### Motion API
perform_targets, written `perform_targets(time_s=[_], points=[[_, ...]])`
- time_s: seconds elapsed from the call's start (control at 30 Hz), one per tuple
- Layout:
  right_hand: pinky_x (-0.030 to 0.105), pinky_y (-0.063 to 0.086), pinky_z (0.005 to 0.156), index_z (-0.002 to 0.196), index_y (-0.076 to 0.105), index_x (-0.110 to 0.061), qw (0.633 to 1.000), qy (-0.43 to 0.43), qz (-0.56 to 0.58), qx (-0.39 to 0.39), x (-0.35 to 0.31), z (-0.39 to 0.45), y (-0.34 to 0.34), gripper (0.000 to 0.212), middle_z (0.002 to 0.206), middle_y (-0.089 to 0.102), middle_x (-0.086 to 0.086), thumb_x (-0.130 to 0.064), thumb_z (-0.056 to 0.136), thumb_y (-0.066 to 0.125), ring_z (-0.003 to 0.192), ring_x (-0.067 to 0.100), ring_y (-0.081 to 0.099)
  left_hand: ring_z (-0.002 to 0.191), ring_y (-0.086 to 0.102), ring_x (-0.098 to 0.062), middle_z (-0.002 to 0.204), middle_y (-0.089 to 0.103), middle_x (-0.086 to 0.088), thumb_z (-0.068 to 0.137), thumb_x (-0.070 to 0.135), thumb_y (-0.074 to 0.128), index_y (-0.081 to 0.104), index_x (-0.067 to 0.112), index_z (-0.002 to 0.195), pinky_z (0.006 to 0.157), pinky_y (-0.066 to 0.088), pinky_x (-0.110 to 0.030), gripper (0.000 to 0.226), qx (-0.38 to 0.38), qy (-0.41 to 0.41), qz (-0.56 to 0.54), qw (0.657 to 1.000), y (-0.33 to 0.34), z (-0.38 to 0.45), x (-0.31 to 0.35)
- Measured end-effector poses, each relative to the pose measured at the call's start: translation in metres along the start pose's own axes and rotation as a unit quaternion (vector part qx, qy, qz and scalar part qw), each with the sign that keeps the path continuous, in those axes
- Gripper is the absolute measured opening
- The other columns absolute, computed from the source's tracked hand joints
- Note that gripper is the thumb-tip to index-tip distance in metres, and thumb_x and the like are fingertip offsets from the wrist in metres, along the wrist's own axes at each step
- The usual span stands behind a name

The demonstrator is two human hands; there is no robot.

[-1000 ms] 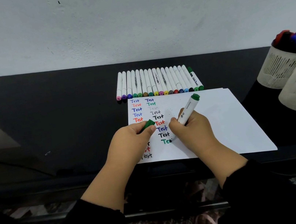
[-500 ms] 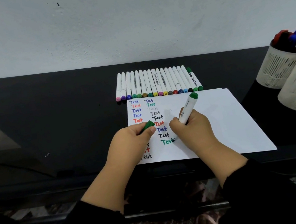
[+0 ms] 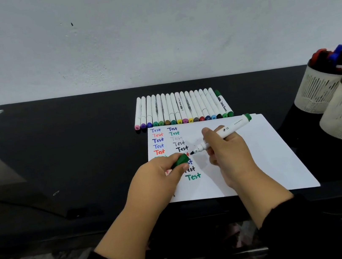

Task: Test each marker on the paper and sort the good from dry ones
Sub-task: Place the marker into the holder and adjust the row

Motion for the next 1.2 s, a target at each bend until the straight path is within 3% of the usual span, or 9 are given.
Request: perform_targets(time_s=[0.27, 0.43, 0.5, 0.63, 0.77, 0.87, 1.07, 1.13, 1.2], points=[[0.021, 0.035, 0.046, 0.065, 0.055, -0.016, 0.997, 0.010, -0.042, -0.068, 0.003, -0.007, 0.015, 0.026, 0.051, 0.051, -0.004, -0.024, 0.086, 0.067, 0.047, 0.008, 0.043, 0.097, 0.052, -0.002, 0.110, 0.060, 0.017, 0.089, 0.041, 0.057, 0.059, 0.037, 0.122, 0.074, 0.043, -0.018, 0.034, -0.012, 0.016, -0.010, 1.000, 0.008, 0.004, 0.003], [0.018, 0.031, 0.042, 0.075, 0.063, -0.011, 0.993, 0.048, -0.020, -0.104, -0.001, -0.006, 0.013, 0.041, 0.051, 0.052, 0.003, -0.046, 0.092, 0.050, 0.044, 0.010, 0.039, 0.073, 0.056, 0.002, 0.083, 0.062, 0.025, 0.088, 0.037, 0.061, 0.064, 0.043, 0.110, 0.056, 0.043, -0.015, 0.024, -0.024, -0.031, -0.095, 0.995, 0.008, 0.006, 0.003], [0.018, 0.031, 0.042, 0.074, 0.064, -0.011, 0.994, 0.048, -0.027, -0.093, -0.004, -0.005, 0.010, 0.037, 0.051, 0.053, 0.004, -0.037, 0.096, 0.048, 0.043, 0.010, 0.039, 0.067, 0.054, 0.001, 0.081, 0.062, 0.023, 0.085, 0.038, 0.064, 0.064, 0.041, 0.112, 0.054, 0.038, -0.015, 0.027, -0.019, -0.052, -0.127, 0.990, 0.006, 0.008, 0.001], [0.019, 0.032, 0.042, 0.071, 0.051, -0.011, 0.997, 0.014, -0.020, -0.074, -0.011, -0.002, 0.010, 0.026, 0.048, 0.056, 0.006, -0.020, 0.095, 0.051, 0.042, 0.012, 0.041, 0.086, 0.058, 0.000, 0.088, 0.065, 0.020, 0.080, 0.037, 0.069, 0.067, 0.036, 0.110, 0.068, 0.044, -0.015, 0.029, 0.003, -0.072, -0.179, 0.981, 0.000, 0.010, -0.001], [0.022, 0.027, 0.042, 0.072, 0.045, -0.009, 0.999, 0.013, -0.006, -0.050, -0.010, 0.004, 0.007, 0.021, 0.045, 0.052, 0.008, -0.012, 0.092, 0.048, 0.043, 0.016, 0.036, 0.080, 0.058, -0.003, 0.083, 0.070, 0.013, 0.081, 0.032, 0.070, 0.071, 0.036, 0.090, 0.065, 0.043, -0.017, 0.010, -0.010, -0.078, -0.213, 0.974, 0.002, 0.011, 0.004], [0.020, 0.026, 0.041, 0.067, 0.046, -0.009, 0.999, 0.038, 0.019, -0.034, -0.005, 0.006, 0.009, 0.024, 0.041, 0.048, 0.005, -0.012, 0.091, 0.043, 0.038, 0.013, 0.036, 0.074, 0.057, 0.000, 0.078, 0.067, 0.018, 0.082, 0.028, 0.069, 0.067, 0.040, 0.076, 0.063, 0.043, -0.015, 0.013, -0.004, -0.072, -0.230, 0.971, 0.003, 0.011, 0.008], [0.021, 0.026, 0.043, 0.061, 0.047, -0.010, 0.997, 0.064, 0.031, -0.007, 0.000, 0.006, 0.011, 0.031, 0.040, 0.047, 0.003, -0.012, 0.091, 0.040, 0.038, 0.011, 0.036, 0.065, 0.052, 0.003, 0.072, 0.061, 0.021, 0.083, 0.028, 0.068, 0.071, 0.032, 0.095, 0.049, 0.040, -0.006, 0.013, 0.013, -0.077, -0.225, 0.971, 0.006, 0.012, 0.010], [0.022, 0.026, 0.044, 0.060, 0.047, -0.010, 0.997, 0.066, 0.030, -0.003, 0.000, 0.005, 0.011, 0.033, 0.040, 0.046, 0.003, -0.012, 0.092, 0.040, 0.039, 0.012, 0.036, 0.064, 0.051, 0.001, 0.072, 0.062, 0.018, 0.083, 0.028, 0.068, 0.069, 0.037, 0.084, 0.052, 0.041, -0.011, 0.009, 0.006, -0.081, -0.223, 0.972, 0.005, 0.012, 0.012], [0.022, 0.026, 0.045, 0.060, 0.047, -0.010, 0.997, 0.068, 0.029, -0.001, 0.000, 0.005, 0.010, 0.033, 0.040, 0.045, 0.002, -0.012, 0.092, 0.041, 0.039, 0.012, 0.036, 0.063, 0.049, -0.004, 0.076, 0.067, 0.008, 0.083, 0.027, 0.068, 0.064, 0.040, 0.067, 0.057, 0.041, -0.018, 0.020, 0.003, -0.086, -0.222, 0.971, 0.006, 0.011, 0.013]])
Point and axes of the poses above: each hand's wrist, its own z-axis towards the middle knuckle, its own y-axis out of the palm, x = y × z, the point moved 7 cm from there along z, towards the middle knuckle
